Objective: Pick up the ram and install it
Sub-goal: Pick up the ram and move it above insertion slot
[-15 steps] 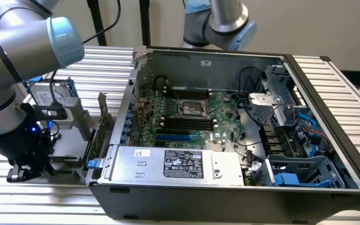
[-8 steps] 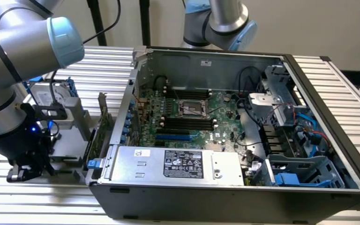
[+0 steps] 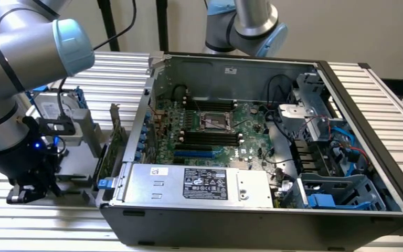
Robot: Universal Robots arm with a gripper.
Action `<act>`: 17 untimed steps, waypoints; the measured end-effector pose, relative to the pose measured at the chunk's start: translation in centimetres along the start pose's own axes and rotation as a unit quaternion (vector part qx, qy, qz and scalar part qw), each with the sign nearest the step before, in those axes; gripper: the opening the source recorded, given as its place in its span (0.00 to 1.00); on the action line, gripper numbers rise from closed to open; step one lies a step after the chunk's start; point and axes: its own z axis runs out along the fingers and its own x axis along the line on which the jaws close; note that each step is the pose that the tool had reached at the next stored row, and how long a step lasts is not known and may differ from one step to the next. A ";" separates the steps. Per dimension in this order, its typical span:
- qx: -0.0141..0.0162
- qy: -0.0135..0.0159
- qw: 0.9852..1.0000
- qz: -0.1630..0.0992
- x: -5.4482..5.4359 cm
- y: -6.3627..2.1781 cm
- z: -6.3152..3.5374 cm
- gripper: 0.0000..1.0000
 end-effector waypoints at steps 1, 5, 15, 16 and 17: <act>0.000 0.000 1.000 0.000 0.0 0.00 -0.07 0.14; 0.000 0.000 1.000 0.000 0.0 -0.01 -0.71 0.14; 0.000 0.000 1.000 0.000 0.2 -0.08 -4.65 0.14; 0.000 0.000 1.000 0.000 0.2 -0.11 -5.09 0.14; 0.000 0.000 1.000 0.000 0.2 -0.15 -5.54 0.14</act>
